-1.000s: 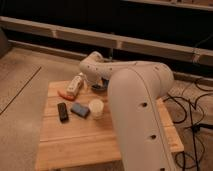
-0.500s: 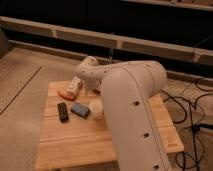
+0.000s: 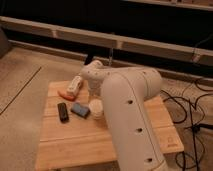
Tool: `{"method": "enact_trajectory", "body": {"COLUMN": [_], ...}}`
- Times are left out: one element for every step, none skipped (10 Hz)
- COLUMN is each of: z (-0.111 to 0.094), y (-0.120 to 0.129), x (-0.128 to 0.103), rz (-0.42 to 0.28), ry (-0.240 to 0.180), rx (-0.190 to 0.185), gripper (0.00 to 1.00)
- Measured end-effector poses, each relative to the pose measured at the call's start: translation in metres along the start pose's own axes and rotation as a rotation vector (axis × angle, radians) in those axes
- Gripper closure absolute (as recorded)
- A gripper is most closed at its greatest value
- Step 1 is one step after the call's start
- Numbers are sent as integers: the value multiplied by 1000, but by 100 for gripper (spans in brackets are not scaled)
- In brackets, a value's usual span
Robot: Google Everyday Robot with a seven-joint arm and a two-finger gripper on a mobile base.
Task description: Push the ceramic bowl across the table
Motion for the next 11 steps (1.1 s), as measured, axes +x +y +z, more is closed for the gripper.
{"method": "enact_trajectory", "body": {"z": [-10,-29,-44,-66,-84,-101,-107,-115,-119,-119,-119], "y": [-14,-26,-30,-26,-16,-4,6,19,25,26,25], "x": [-27,-60,-85,-117,-143,-167,-177,-186,-190,-190,-190], "rz": [-30,-92,-154,-244,-338,-438,-496,-567,-593,-597,-597], "ry": [-33,-94,-154,-240,-327,-419,-470,-529,-553,-556,-556], "rx": [12,46,81,122,156,182,189,196,198,198,198], "gripper": [35,35,35,35,35,35,35,35,35,35,35]}}
